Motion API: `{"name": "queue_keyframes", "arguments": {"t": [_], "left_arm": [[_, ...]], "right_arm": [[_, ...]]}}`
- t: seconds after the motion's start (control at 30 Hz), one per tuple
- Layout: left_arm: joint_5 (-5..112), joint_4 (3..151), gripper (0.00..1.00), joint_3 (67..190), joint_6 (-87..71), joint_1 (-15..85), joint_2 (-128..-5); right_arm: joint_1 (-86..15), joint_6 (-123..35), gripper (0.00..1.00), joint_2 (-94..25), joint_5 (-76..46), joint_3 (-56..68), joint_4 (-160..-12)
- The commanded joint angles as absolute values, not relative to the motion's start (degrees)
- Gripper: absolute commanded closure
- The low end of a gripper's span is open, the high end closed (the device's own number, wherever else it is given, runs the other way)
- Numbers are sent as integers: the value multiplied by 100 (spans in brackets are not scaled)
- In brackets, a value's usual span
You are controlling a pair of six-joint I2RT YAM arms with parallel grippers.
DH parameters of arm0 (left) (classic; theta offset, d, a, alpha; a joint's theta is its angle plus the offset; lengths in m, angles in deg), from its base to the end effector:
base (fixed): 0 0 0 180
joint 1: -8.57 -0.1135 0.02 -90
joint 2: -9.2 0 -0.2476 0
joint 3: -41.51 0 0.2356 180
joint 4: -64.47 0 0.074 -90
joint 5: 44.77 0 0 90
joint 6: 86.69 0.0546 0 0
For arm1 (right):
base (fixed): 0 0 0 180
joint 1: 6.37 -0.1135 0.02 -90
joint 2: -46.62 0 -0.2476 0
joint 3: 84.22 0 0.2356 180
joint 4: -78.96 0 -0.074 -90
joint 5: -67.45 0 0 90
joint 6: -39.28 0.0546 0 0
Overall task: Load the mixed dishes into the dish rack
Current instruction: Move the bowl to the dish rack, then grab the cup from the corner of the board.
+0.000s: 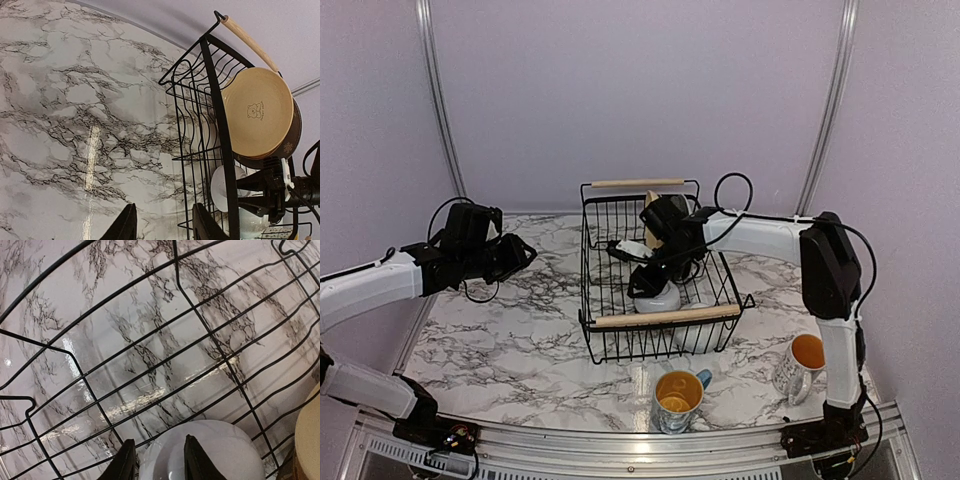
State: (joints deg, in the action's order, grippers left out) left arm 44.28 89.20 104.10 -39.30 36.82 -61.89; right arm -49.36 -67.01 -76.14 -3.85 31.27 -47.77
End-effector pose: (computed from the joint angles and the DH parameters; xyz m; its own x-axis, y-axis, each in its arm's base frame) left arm 0.2474 -0.1319 0.2424 -0.6674 -0.4098 -0.6218 0.0125 0.8287 -0.5596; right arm 0.3169 0.3193 0.1824 -0.3978 -0.7341 -0.5504 -0.9093 0.3953 0.1300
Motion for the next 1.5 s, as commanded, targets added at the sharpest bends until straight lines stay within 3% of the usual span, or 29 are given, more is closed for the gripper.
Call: {"name": "queue_keyframes", "arguments": {"t": [0.0,0.4,0.57,0.77,0.93,1.27,1.37,1.47], "left_arm": [[4444,8969,60,10455,-3861,3714,-6037],[4482,8878,60,10387,-3988,3755,-6002],[4411,8896,60,10551,-3812,3828,-5941],[4142,9634,60,11715,-2804,4084,-6074],[4129,10263,59,12978,-2017,4740,-6464],[4100,11585,57,14981,-591,7255,-7656],[4024,11950,56,15320,-328,7991,-8159],[4050,12306,55,15637,-113,8531,-8730]], "right_arm": [[-4970,-6936,68,-7703,-1042,3153,-4434],[-4897,-6973,68,-7313,-1682,2637,-4586],[-4840,-7159,67,-7004,-892,2511,-4767],[-4874,-7104,63,-6388,168,3032,-4668],[-4844,-7280,59,-5764,183,3197,-4542],[-3687,-7129,28,-3423,-659,1779,-5205],[-3328,-7173,3,-2379,-1432,808,-5766],[-2899,-7245,1,-1823,-1442,240,-5712]]}}
